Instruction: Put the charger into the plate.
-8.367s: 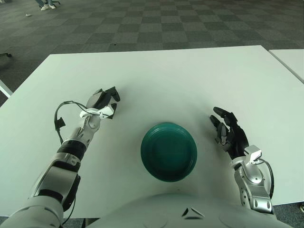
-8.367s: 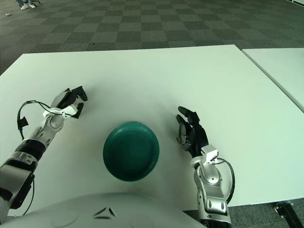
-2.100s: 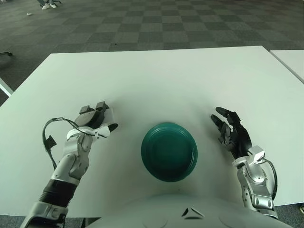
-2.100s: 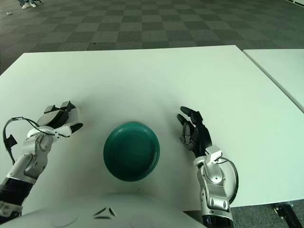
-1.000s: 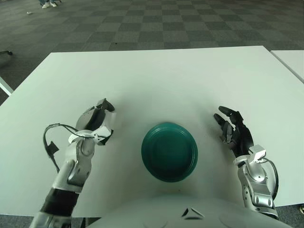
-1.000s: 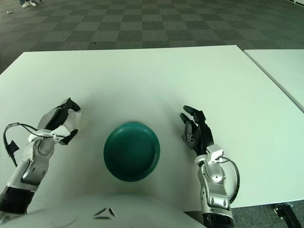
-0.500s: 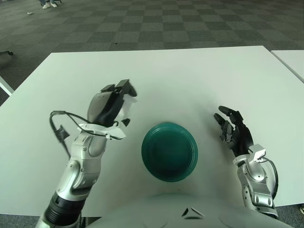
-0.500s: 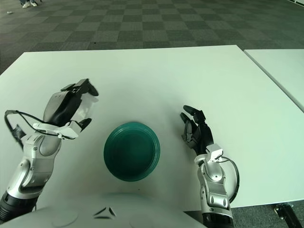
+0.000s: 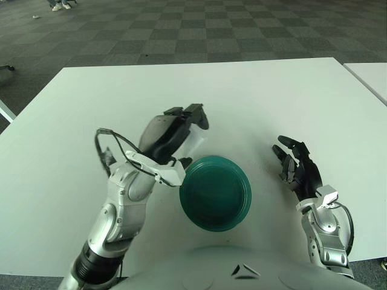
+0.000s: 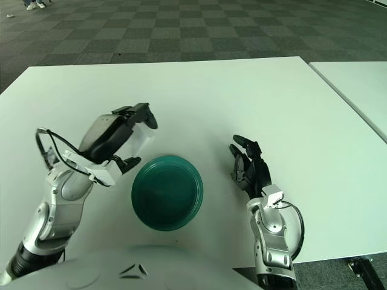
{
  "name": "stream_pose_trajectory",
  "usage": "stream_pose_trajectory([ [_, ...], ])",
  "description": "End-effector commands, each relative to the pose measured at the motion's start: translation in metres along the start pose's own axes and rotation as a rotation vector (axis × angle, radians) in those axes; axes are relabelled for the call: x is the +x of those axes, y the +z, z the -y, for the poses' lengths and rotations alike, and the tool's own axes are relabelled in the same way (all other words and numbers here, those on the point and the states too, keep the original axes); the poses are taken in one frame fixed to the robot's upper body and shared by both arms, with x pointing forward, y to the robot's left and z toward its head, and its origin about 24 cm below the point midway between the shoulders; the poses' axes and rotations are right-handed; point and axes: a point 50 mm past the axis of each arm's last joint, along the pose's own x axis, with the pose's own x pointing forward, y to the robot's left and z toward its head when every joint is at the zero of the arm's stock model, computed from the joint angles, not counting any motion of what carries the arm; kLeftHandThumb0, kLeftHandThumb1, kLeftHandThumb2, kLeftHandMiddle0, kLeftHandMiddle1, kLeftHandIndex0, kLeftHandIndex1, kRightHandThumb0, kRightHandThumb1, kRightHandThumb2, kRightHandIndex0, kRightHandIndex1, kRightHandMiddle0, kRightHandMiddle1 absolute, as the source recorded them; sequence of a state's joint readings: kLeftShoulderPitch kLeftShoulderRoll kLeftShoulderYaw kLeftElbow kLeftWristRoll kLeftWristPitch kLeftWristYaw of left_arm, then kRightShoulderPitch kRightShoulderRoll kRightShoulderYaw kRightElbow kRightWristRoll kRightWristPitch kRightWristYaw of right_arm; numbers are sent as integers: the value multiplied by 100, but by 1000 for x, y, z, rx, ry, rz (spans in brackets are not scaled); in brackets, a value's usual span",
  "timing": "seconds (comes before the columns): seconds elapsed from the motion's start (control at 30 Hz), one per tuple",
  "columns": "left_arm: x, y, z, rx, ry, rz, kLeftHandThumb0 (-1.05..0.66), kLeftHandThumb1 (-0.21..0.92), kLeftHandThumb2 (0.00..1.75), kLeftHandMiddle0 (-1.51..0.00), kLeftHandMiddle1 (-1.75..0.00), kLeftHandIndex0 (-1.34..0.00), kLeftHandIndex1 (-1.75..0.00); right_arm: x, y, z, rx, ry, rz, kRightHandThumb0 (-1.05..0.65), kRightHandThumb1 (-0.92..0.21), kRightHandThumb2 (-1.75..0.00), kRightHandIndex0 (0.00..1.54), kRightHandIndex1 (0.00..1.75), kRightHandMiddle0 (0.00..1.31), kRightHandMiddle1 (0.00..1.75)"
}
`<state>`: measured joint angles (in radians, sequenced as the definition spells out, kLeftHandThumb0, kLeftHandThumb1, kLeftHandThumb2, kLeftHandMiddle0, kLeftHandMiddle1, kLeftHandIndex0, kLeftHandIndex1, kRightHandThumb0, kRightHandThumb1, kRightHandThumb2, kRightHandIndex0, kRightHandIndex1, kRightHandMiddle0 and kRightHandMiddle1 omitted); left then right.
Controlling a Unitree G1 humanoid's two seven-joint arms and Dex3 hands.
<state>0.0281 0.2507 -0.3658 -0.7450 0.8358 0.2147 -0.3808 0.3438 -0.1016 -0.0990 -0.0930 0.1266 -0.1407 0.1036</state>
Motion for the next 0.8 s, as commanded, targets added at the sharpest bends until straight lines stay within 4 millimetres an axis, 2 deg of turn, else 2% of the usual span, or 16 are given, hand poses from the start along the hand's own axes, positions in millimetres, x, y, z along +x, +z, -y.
stream_pose_trajectory([
  [0.0,3,8,4,-24,-41,41,0,-7,174,-92,-168,-67,-175,-12,-23,0,6,-2,-134,-76,-92,-83,34,13,0,86],
  [0.37,11,20,27,-28,-205,126,0,-2,168,-88,-168,-64,-175,-16,-23,-7,41,3,-120,-72,-92,-78,33,14,0,80],
  [0.77,6,13,48,-88,-285,143,-1,3,163,-83,-169,-61,-175,-18,-24,-7,104,48,-121,-72,-92,-77,29,11,0,82],
])
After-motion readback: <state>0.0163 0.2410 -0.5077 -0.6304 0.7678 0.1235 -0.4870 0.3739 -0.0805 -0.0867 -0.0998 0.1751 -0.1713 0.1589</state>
